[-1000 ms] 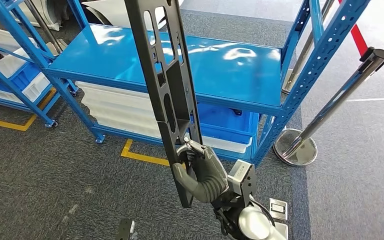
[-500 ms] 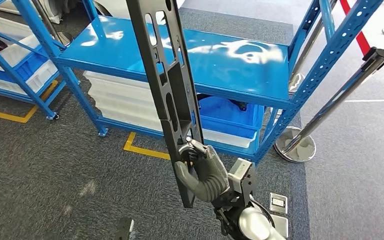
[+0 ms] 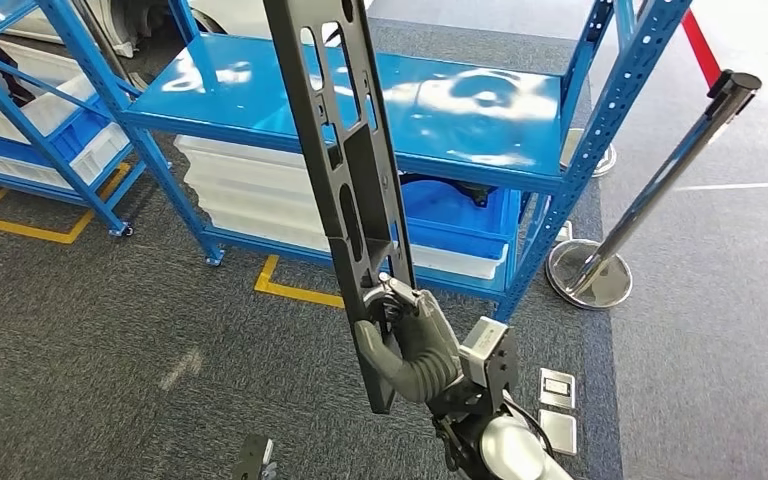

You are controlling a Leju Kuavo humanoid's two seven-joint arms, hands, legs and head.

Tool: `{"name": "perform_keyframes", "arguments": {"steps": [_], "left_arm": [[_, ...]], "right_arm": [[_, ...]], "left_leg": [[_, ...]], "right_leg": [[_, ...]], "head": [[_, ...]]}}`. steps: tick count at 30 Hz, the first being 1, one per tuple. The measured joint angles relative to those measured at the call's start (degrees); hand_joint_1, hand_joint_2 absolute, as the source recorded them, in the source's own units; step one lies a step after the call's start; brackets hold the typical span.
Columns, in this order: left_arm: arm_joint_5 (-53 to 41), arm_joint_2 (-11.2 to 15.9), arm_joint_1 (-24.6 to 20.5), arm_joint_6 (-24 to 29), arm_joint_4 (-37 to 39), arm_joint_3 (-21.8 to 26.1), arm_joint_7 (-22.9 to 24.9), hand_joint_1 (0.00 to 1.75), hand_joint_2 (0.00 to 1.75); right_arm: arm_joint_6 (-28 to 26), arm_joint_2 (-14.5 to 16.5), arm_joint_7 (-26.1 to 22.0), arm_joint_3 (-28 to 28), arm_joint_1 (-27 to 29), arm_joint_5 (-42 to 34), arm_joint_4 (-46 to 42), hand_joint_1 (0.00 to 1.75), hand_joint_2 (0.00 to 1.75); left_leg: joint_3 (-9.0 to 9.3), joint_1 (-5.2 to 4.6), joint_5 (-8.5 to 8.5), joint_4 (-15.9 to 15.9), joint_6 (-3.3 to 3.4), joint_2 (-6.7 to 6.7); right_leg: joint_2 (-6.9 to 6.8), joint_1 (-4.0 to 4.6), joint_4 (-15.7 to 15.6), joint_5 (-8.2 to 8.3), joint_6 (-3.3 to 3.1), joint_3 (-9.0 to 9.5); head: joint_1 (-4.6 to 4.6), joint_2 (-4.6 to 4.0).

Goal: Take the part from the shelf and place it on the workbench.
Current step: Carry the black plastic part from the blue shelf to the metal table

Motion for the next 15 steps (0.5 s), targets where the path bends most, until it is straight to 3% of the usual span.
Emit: {"name": "perform_keyframes", "arguments": {"steps": [1, 2, 3, 4, 6, 8, 9, 12, 13, 15], "left_arm": [[0.0, 0.01, -0.01, 0.0, 0.08, -0.02, 0.0, 0.0, 1.75], [-0.01, 0.01, -0.01, 0.0, 0.12, -0.04, 0.0, 0.0, 1.75], [-0.01, 0.01, -0.02, 0.0, 0.15, -0.05, 0.0, 0.0, 1.75], [-0.01, 0.01, -0.03, 0.0, 0.16, -0.05, 0.0, 0.0, 1.75], [-0.13, 0.02, -0.11, 0.01, 0.19, -0.07, 0.01, 0.0, 1.75], [-0.34, 0.04, -0.31, 0.02, 0.21, -0.09, 0.09, 0.0, 1.75], [-0.43, 0.04, -0.44, 0.03, 0.22, -0.1, 0.17, 0.0, 1.75], [-0.65, 0.05, -0.67, 0.03, 0.27, -0.14, 0.55, 0.0, 1.75], [-0.78, 0.05, -0.69, -0.01, 0.31, -0.15, 0.75, 0.0, 1.75], [-1.11, 0.05, -0.7, -0.17, 0.39, -0.16, 1.13, 0.0, 1.75]], "right_arm": [[0.0, 0.02, -0.01, -0.01, -0.01, 0.0, 0.03, 1.75, 1.75], [0.0, 0.02, 0.01, -0.01, 0.0, 0.0, 0.07, 1.75, 1.75], [0.0, 0.02, 0.01, -0.01, 0.01, 0.0, 0.1, 1.75, 1.75], [0.0, 0.02, 0.02, -0.01, 0.01, 0.01, 0.12, 1.75, 1.75], [-0.02, 0.02, 0.03, -0.01, 0.01, 0.15, 0.13, 1.75, 1.75], [-0.1, 0.03, 0.03, -0.01, 0.0, 0.55, 0.14, 1.75, 1.75], [-0.15, 0.03, 0.05, -0.01, -0.01, 0.81, 0.16, 1.75, 1.75], [-0.32, 0.02, 0.19, -0.01, -0.03, 1.54, 0.24, 1.75, 1.75], [-0.43, 0.02, 0.26, -0.01, -0.05, 1.75, 0.26, 1.75, 1.75], [-0.61, -0.01, 0.38, -0.03, -0.05, 2.08, 0.29, 1.75, 1.75]], "left_leg": [[-0.75, 0.03, -2.66, 3.73, -0.13, 0.03], [-1.11, 0.03, -4.19, 6.89, -0.24, 0.05], [-0.77, 0.01, -4.44, 8.77, -0.32, 0.06], [0.4, 0.0, -3.48, 8.8, -0.37, 0.07], [5.22, -0.01, -0.98, 3.53, -0.26, 0.22], [9.98, -0.28, -1.3, -3.69, 0.27, 1.17], [10.98, -0.42, -2.08, -5.84, 0.68, 1.52], [10.65, -0.6, -1.69, -7.17, 2.21, 1.06], [10.33, -0.57, -1.19, -7.26, 2.7, 0.76], [9.44, -0.44, -0.21, -7.39, 3.38, 0.22]], "right_leg": [[-0.05, 0.05, 0.16, 0.53, -0.11, -0.86], [-0.1, 0.1, 0.36, 1.07, -0.1, -1.75], [-0.13, 0.15, 0.61, 1.62, -0.05, -2.71], [-0.15, 0.17, 0.87, 2.07, 0.02, -3.68], [-0.2, 0.18, 1.52, 2.86, 0.34, -5.47], [-0.45, 0.43, 2.17, 3.47, 0.8, -6.51], [-0.64, 0.54, 2.39, 3.72, 1.04, -6.67], [-1.16, 0.3, 2.52, 4.32, 1.99, -6.78], [-1.0, 0.15, 3.16, 3.64, 2.39, -7.11], [-0.3, -0.03, 7.56, 0.1, 3.0, -8.82]], "head": [[-0.52, 0.0], [-0.96, 0.0], [-1.25, 0.0], [-1.48, 0.0], [-1.96, 0.0], [-2.56, 0.0], [-2.58, 0.0], [-2.23, 0.0], [-2.17, 0.0], [-1.77, 0.0]]}}
